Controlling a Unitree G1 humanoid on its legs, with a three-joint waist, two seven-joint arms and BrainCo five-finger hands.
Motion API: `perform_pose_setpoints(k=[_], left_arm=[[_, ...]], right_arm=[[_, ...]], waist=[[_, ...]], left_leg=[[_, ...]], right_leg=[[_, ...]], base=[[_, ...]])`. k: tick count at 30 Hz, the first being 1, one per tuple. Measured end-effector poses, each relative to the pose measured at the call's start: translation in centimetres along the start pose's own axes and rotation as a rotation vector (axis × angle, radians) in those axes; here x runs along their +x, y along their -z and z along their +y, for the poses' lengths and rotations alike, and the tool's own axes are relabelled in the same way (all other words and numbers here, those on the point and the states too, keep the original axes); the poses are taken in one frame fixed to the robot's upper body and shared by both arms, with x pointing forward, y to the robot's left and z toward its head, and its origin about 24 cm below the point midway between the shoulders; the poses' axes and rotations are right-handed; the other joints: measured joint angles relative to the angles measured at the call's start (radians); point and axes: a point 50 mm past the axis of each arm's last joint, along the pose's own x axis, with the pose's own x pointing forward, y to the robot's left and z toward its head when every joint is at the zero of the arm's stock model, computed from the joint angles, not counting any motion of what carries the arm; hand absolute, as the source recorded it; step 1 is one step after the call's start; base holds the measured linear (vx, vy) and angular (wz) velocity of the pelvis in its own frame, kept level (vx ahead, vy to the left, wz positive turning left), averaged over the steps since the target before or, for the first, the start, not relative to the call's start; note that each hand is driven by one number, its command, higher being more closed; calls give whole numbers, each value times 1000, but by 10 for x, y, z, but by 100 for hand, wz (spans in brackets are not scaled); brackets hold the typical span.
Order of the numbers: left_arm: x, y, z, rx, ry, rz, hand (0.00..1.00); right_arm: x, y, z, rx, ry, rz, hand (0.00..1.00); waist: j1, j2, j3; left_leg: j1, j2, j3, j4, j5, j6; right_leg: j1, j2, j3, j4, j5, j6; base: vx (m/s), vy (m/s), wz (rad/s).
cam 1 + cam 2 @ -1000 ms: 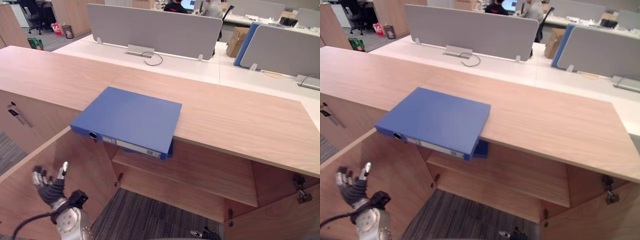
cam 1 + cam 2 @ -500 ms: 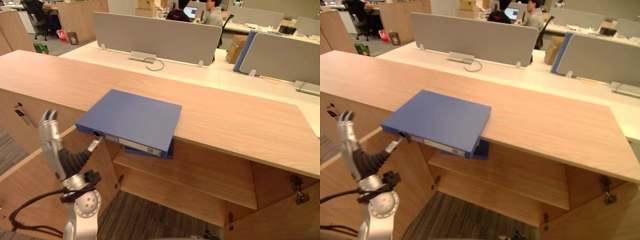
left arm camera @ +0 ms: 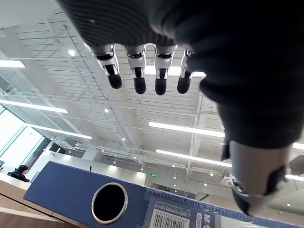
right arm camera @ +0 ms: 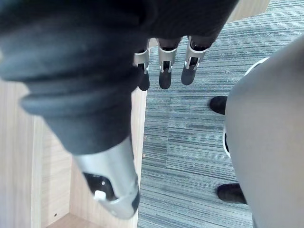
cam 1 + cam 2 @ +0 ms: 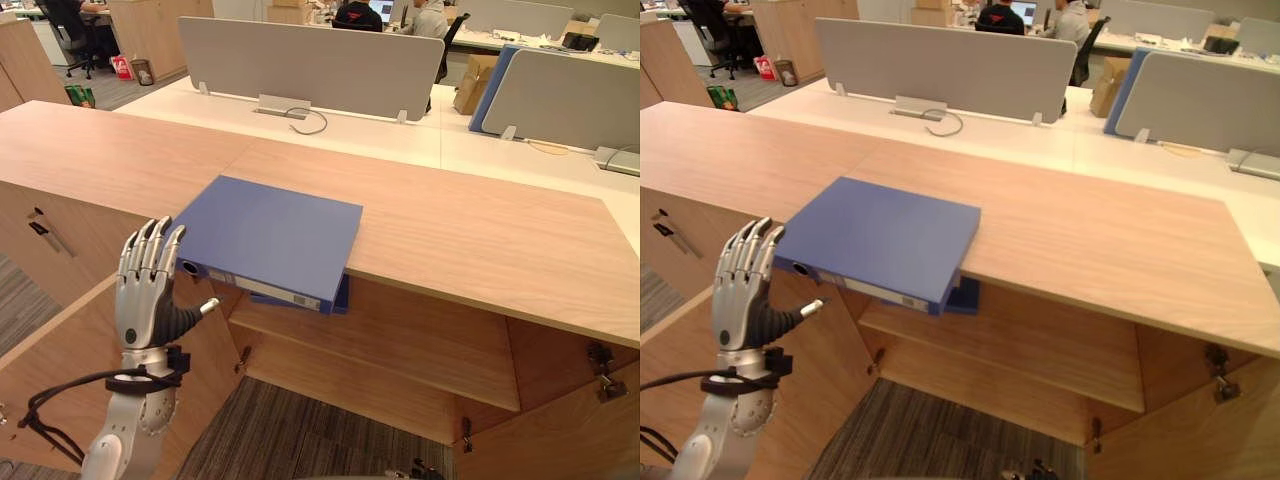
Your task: Walk over to the cabinet, pick up the folder, carry it to the office cabinet, place the folder inside the office cabinet, then close the office cabinet door
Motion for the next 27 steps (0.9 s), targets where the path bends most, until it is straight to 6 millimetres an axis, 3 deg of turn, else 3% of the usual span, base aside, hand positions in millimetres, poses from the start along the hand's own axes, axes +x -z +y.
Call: perform_pose_setpoints(k=[16, 27], left_arm=[[10, 16, -7, 112, 95, -82, 0], [10, 22, -27, 144, 201, -101, 0]], right_arm=[[2, -13, 3, -15, -10, -31, 0], [3, -15, 2, -12, -7, -35, 0]], waist=[[-7, 3, 14], [-21, 6, 18]], left_leg=[[14, -4, -2, -29, 15, 3], [15, -3, 3, -30, 15, 3]], right_leg=[[6, 0, -4, -15, 6, -1], [10, 3, 0, -26, 14, -3]], base=[[-1, 1, 1], [-2, 1, 0]])
